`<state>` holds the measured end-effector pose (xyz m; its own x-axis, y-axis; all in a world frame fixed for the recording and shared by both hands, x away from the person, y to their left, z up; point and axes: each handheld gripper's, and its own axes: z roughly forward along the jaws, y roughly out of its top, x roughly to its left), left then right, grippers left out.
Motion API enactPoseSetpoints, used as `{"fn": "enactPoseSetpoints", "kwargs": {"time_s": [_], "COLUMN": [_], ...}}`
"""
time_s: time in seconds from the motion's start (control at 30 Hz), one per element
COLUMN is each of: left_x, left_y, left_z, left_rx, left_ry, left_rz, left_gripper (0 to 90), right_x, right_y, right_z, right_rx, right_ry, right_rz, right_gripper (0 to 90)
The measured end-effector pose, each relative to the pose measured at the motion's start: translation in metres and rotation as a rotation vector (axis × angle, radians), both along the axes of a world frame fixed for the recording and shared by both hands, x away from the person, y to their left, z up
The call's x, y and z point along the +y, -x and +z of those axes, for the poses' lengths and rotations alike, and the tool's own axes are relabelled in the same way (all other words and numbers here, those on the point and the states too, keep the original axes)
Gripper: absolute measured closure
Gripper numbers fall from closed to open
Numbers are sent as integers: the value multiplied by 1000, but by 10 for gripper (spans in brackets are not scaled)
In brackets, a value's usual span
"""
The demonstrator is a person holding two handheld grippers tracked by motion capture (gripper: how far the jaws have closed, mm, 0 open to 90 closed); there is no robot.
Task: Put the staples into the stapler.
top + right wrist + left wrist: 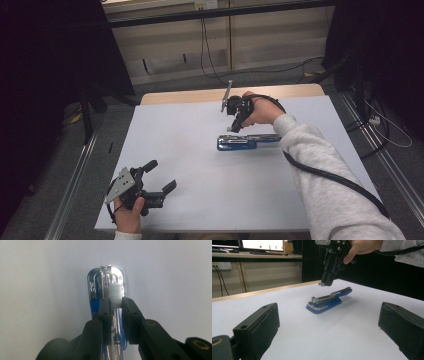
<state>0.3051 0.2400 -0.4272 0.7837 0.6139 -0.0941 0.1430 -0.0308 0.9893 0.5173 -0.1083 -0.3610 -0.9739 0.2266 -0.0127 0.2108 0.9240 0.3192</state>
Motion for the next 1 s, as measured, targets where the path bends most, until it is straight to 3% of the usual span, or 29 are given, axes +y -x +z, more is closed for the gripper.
{"fn": "enactPoseSetpoints", "kwargs": {"time_s": [1.0], "left_x": [1], "left_y": [0], "left_z": [0], "left_rx": [-1], "left_ry": [4], "left_rz": [3], "left_gripper": [35], "right_x": [9], "right_y": [-2], "right_z": [-8], "right_rx": [7], "right_ry": [-20], "right_rz": [-1], "right_gripper": [786]}}
